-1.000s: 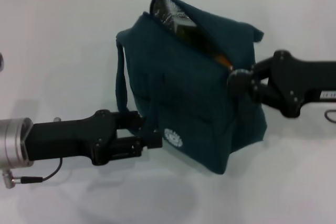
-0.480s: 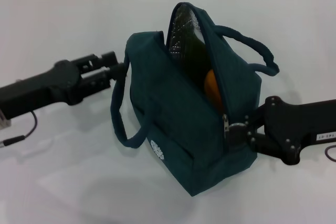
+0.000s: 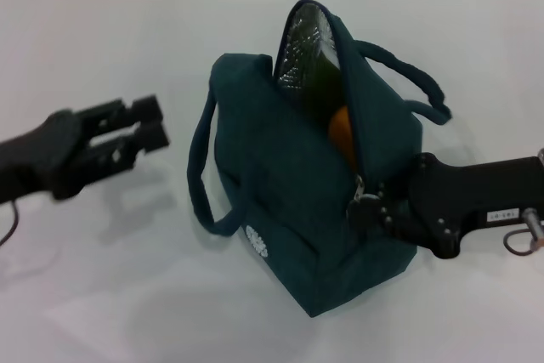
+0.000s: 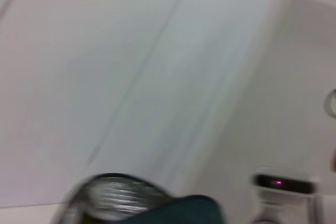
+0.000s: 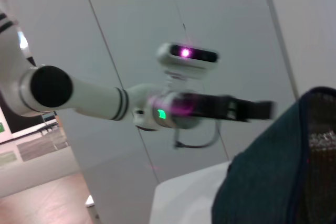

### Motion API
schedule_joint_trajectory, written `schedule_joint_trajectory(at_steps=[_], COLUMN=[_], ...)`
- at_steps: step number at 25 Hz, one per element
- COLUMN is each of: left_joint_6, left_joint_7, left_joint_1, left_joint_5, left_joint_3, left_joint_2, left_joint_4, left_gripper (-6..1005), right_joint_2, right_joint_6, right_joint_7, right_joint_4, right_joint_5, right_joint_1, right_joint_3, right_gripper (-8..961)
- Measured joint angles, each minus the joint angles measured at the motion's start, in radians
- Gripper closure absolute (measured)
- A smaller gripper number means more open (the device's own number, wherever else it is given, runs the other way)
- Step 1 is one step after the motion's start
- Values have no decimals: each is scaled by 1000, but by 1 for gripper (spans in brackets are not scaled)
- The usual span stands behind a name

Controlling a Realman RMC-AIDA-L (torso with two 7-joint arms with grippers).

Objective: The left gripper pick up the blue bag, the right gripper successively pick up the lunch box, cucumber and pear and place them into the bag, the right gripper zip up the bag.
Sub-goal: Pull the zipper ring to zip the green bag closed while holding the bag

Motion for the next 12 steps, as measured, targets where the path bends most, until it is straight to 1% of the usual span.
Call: schedule_joint_trajectory(at_steps=[2,5,7,10,12], left_joint_6=[31,37,37,36,34], left_joint_7=[-24,-49,-46,-32,-15], left_joint_1=[21,65,84,86,68], left_joint_5=[-6,-7,-9,1,20], left_joint_3=[42,164,214,260,287], left_joint_2=[1,1,-3,-13,-16], left_joint_4=[13,23,22,9,-24], left_gripper=[466,466,466,467,467], right_joint_2=[-1,0,2,2,4], right_joint_6=[18,37,47,56,62], right_joint_7=[-2,-7,-11,-18,-32], right_joint_4=[11,10,9,12,13], right_joint_5=[1,13,27,46,66], right_joint_1=[5,15,28,38,46], right_joint_3=[2,9,10,10,8], right_gripper=[950,950,950,950,950])
